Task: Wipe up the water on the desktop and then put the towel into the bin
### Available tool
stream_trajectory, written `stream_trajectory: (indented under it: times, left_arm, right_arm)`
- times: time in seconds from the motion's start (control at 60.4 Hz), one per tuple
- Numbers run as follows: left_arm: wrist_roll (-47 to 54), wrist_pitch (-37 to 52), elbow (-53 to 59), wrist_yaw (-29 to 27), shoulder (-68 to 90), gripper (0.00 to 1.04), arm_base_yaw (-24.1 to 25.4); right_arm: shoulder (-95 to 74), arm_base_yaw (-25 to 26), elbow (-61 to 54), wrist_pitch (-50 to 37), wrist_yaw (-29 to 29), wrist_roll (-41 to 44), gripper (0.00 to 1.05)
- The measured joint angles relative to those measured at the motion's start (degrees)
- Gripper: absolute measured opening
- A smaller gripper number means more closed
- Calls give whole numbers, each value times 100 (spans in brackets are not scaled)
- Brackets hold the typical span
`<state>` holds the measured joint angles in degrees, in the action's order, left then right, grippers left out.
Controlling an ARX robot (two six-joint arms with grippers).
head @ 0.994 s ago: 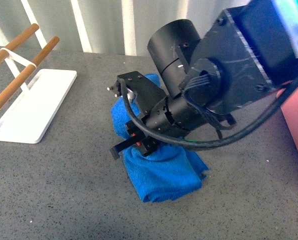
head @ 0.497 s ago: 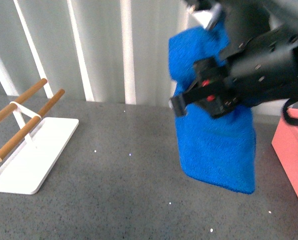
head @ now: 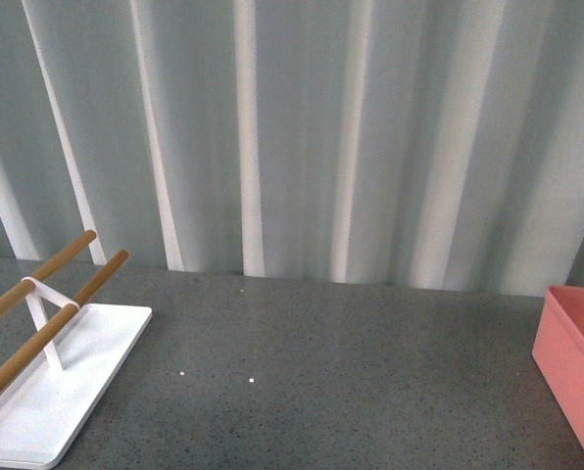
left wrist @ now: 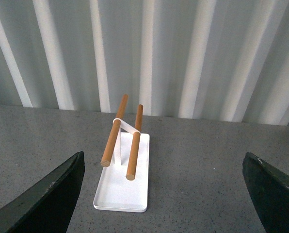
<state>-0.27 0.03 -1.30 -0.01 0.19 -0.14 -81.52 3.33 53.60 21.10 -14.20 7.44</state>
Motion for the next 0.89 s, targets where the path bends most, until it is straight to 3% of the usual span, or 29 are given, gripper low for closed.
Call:
stream_trajectory:
  times: [0.248, 0.762, 0.895]
  left_arm:
    - [0, 0, 0, 0, 0, 98, 0]
    - [0, 0, 0, 0, 0, 98, 0]
    - [0, 0, 0, 0, 0, 98, 0]
  right_arm:
    - [-907, 831, 111, 175, 68, -157, 7]
    - [-1587, 1008, 369, -221, 210, -127, 7]
    - [-1589, 1025, 369, -232, 208, -122, 30]
